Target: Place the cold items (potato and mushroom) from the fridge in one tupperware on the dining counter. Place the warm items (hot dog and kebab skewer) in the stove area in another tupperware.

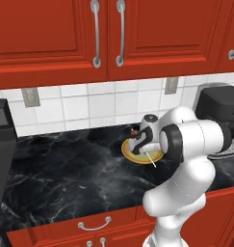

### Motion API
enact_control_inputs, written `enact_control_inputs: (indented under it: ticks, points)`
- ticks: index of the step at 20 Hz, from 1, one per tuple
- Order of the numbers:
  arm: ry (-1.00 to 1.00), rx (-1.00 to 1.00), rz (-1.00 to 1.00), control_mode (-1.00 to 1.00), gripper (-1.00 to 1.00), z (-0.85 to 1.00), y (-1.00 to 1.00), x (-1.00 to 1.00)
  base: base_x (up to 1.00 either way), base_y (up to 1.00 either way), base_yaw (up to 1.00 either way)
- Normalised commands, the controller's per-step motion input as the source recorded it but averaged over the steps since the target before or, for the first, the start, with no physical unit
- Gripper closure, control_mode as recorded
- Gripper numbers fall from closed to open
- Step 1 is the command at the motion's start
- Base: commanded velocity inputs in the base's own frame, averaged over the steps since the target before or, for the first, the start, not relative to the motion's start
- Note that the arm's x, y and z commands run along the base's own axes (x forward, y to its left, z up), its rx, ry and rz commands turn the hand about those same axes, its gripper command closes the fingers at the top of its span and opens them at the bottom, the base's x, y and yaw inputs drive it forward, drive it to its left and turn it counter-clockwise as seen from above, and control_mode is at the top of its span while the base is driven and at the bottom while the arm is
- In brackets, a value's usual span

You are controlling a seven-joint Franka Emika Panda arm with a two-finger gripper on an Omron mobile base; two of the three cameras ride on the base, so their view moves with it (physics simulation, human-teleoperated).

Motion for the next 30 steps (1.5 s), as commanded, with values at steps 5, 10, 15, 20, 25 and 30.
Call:
enact_control_inputs:
  ticks: [5, 10, 15, 20, 25, 30]
  points:
    - [0.01, 0.0, 0.0, -1.0, 1.0, -0.17, 0.0, 0.01, 0.0, 0.0, 0.0]
    - [-0.05, 0.01, -0.01, -1.0, 1.0, 0.02, -0.02, -0.43, 0.0, 0.0, 0.0]
    - [-0.14, 0.02, -0.05, -1.0, 1.0, 0.38, -0.03, -0.83, 0.0, 0.0, 0.0]
    - [-0.05, 0.01, -0.1, -1.0, 1.0, 0.83, 0.0, -0.55, 0.0, 0.0, 0.0]
    - [-0.02, 0.0, -0.06, -1.0, 1.0, 0.94, 0.01, -0.31, 0.0, 0.0, 0.0]
    - [0.0, 0.0, -0.02, -1.0, 1.0, 0.69, 0.02, -0.42, 0.0, 0.0, 0.0]
